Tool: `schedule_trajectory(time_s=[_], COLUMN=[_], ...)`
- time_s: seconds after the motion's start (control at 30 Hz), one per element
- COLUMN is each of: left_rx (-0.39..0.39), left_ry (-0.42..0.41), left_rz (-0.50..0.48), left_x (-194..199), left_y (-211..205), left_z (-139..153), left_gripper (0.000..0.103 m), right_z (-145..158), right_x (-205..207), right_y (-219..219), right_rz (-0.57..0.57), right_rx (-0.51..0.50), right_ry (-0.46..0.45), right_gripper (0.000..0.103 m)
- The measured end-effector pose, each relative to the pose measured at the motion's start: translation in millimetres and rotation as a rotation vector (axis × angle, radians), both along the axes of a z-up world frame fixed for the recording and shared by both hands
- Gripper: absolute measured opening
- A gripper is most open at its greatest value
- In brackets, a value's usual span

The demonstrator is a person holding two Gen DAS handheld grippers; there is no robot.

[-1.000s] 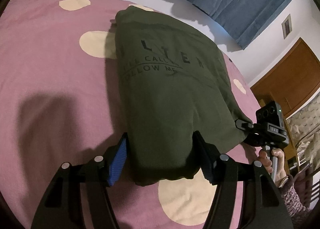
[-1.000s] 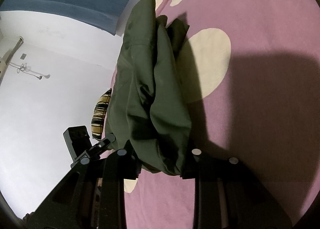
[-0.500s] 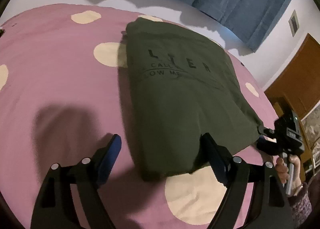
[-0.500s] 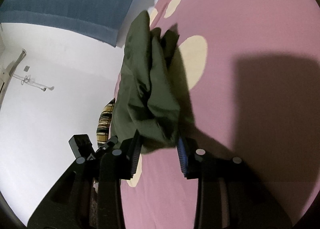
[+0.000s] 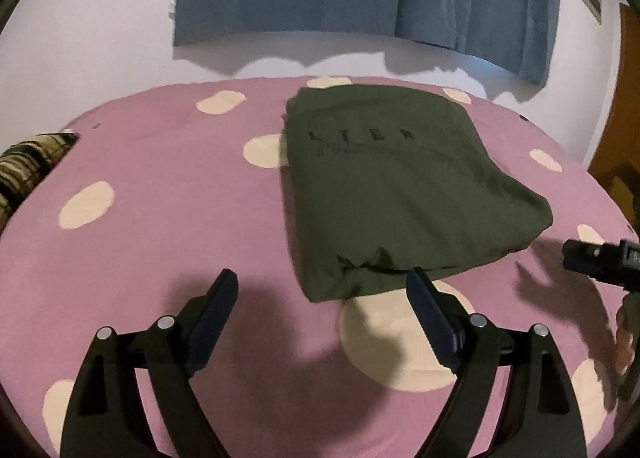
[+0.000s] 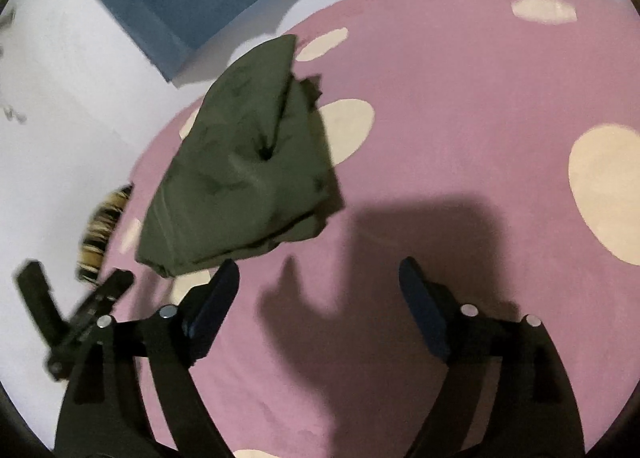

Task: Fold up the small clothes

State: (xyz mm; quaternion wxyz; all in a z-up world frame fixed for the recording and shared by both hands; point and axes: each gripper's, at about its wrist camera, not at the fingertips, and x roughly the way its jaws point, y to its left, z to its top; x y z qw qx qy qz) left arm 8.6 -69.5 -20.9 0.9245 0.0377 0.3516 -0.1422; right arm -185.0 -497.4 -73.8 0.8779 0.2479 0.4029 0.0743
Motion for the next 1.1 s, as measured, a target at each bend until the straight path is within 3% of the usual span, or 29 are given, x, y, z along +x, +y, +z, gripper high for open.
schedule_trajectory(time_s=[0.2, 0.37, 0.5, 0.73, 1.1], left_rx=[-0.02, -0.03, 0.009, 0.023, 0.021], left_ry=[-0.049, -0.06, -0.077, -0.068, -0.052], left_rz=[0.08, 0.088, 0.092, 0.101, 0.127], left_x=[-18.9, -28.3, -33.7, -43.0, -45.7], left_y=[6.1, 5.8, 1.1, -1.7, -1.2], left_z=[11.7, 13.5, 12.2, 14.0, 15.2], left_gripper=[0.085, 0.085, 0.085, 0.085, 0.085], right_z=[9.9, 13.6, 15.7, 16.4, 14.5], right_x=[-4.0, -10.2, -15.4, -19.9, -19.7], right_y=[42.3, 51.7, 55.8, 65.5, 66.5], right_rz=[0.028, 0.016, -0.001, -0.002, -0.014], right_rx=[-0.209, -0.272, -0.293, -0.345, -0.347], right_ry=[-0.035, -0.063, -0.061, -0.074, -0.086], right_gripper=[0.086, 0.089, 0.09, 0.09, 0.09])
